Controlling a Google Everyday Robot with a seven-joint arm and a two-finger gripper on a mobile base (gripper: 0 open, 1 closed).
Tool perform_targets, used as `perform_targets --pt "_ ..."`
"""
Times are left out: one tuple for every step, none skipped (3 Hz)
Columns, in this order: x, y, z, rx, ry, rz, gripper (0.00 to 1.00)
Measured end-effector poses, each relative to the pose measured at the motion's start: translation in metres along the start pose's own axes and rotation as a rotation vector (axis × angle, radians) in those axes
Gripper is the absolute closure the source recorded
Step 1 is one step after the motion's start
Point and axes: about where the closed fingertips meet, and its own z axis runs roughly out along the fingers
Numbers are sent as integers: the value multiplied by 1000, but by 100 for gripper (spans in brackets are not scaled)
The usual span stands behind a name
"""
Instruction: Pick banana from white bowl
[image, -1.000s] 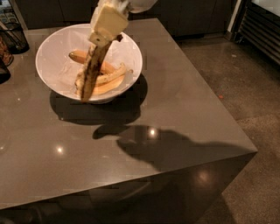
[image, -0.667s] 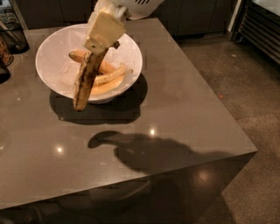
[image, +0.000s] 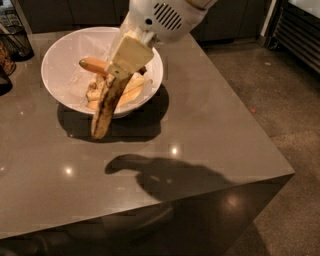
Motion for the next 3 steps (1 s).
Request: perform_targets --pt "5 12 1 -14 -19 26 100" --pt "14 30 7 -47 -65 69 100" --pt "13 30 7 -48 -67 69 100"
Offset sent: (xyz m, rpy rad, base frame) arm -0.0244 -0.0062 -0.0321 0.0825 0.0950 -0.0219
